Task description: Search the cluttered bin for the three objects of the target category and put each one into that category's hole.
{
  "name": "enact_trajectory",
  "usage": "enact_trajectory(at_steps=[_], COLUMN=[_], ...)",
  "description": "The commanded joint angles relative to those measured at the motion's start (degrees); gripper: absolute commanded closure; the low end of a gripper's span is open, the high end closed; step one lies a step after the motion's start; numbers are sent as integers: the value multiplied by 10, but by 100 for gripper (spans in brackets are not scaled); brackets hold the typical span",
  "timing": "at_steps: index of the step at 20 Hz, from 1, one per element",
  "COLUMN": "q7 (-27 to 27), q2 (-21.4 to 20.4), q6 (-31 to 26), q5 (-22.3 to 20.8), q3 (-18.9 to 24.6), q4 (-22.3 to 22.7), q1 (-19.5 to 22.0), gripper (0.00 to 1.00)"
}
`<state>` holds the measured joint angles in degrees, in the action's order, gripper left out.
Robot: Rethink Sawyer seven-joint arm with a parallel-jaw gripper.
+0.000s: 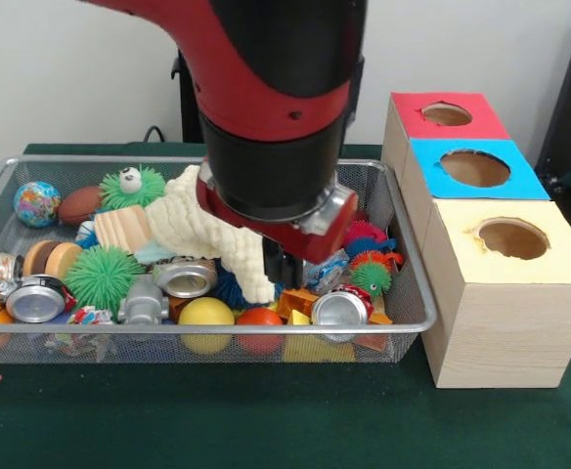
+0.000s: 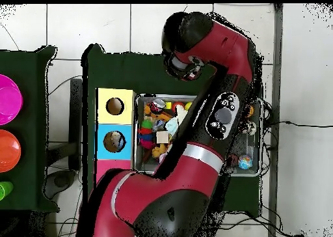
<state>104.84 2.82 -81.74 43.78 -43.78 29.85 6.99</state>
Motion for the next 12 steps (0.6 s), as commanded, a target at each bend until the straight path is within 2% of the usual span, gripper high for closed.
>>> enact_trajectory(at_steps=[1,4,5,7,12], q7=[124,119,111,104,110], q2=[35,22,6,-5,0], q6=[-2,1,14,27,18], q5=[-21,-31,-39,-49,-70], q3=[36,37,44,48,41], q4=[-10,14,48,76,87], q1=[1,-7,-17,-25,-34], gripper=[100,100,100,100,100])
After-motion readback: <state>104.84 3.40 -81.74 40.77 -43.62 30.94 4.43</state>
